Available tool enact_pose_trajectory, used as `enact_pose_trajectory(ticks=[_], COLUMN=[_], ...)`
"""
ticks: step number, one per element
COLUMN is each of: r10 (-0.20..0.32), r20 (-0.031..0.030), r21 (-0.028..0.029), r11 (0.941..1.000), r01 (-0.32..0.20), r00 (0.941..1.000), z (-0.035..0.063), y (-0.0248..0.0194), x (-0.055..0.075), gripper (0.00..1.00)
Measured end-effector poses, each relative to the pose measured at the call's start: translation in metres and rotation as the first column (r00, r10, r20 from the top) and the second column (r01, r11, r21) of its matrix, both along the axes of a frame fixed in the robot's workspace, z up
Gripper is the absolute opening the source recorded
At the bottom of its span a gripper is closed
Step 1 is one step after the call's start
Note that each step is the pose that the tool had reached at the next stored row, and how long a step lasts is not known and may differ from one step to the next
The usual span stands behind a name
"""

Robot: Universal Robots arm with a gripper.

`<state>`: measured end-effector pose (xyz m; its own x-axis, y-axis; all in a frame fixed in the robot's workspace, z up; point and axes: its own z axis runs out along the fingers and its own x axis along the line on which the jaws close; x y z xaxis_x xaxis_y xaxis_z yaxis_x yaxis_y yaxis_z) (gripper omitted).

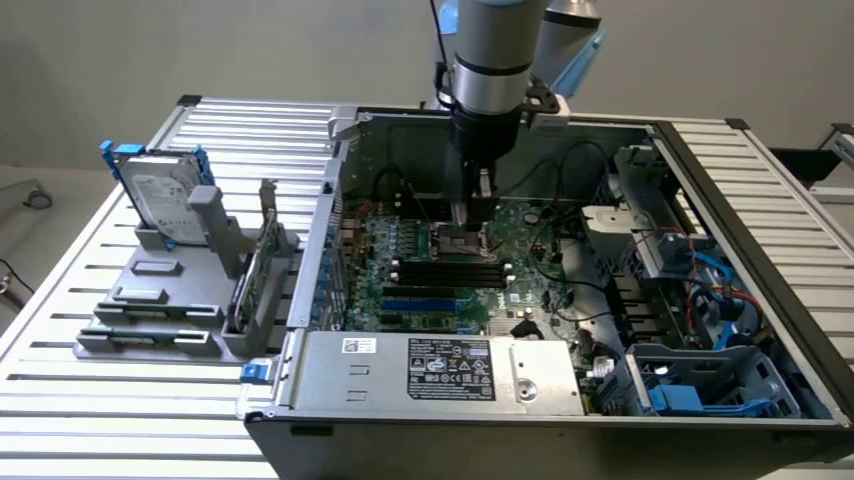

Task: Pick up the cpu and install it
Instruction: 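Place the cpu into insertion slot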

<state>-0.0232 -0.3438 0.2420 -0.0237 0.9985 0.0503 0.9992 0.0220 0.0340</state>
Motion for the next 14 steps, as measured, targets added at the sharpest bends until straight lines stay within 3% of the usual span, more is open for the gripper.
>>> enact_pose_trajectory(ticks=[3,7,12,14], r10=[-0.031,-0.049,-0.051,-0.052], r20=[-0.0061,-0.0199,-0.0204,-0.0163], r21=[-0.0001,-0.0008,-0.0007,-0.0005], r11=[0.9995,0.9988,0.9987,0.9987], r01=[0.031,0.049,0.051,0.052], r00=[0.9995,0.9986,0.9985,0.9985], z=[-0.0014,-0.0030,-0.0105,-0.0137], y=[0.0001,0.0002,0.0002,0.0002], x=[0.000,-0.002,-0.013,-0.013], gripper=[0.55,0.55,0.55,0.55])
